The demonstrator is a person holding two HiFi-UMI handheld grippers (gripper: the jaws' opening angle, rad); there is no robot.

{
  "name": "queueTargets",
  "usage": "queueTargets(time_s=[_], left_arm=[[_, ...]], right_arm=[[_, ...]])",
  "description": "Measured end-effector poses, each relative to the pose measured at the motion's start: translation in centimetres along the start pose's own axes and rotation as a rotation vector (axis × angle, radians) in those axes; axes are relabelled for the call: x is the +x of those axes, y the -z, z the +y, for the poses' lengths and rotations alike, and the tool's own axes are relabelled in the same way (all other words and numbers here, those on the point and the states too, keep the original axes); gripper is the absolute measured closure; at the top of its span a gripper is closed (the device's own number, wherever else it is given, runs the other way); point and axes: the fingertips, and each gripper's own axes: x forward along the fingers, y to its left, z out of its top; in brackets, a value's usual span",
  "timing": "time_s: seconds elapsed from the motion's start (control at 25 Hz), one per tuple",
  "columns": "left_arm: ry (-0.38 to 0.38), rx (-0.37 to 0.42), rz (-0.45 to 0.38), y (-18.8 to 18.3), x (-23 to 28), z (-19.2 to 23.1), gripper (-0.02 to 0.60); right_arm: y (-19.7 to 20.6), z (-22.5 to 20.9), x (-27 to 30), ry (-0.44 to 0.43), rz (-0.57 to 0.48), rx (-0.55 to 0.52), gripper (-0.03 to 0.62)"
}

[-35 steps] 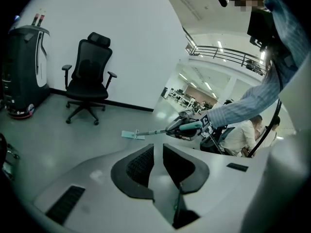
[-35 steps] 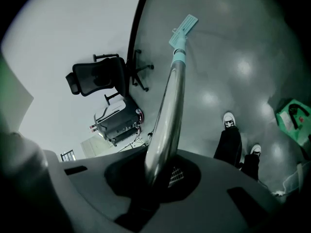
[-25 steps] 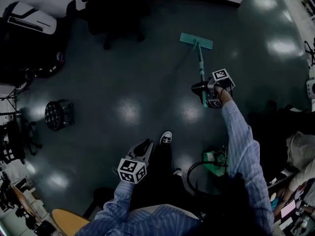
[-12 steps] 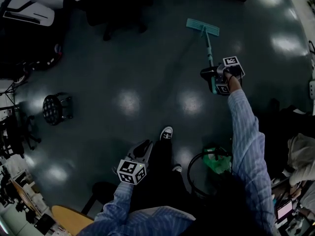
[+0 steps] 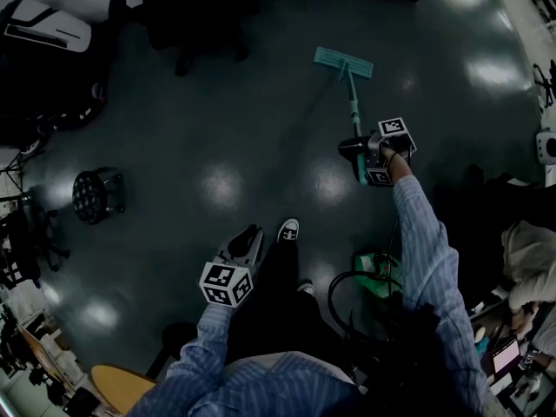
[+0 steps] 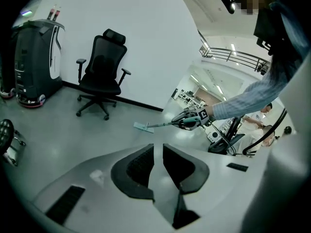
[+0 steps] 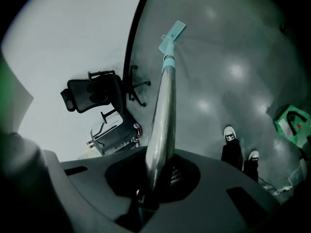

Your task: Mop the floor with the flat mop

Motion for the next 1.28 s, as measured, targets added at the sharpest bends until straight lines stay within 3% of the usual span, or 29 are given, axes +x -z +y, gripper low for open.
queueTargets(time_s=[0.36, 0.68, 1.28], left_arm=[[0.064, 0.074, 0.022, 3.0, -3.8, -4.5, 0.520], [0.104, 0.121, -0.016, 5.4, -7.3, -9.8, 0.520], [0.099, 0.183, -0.085, 12.6, -18.6, -16.6, 0.520]], right_arm=[[11.6, -6.5, -1.9, -0.046, 0.024, 0.034, 0.560], [23.3, -14.2, -4.3, -0.058, 0.050, 0.049, 0.565], [46.8, -29.7, -8.5, -0.046, 0.128, 0.062, 0.565]])
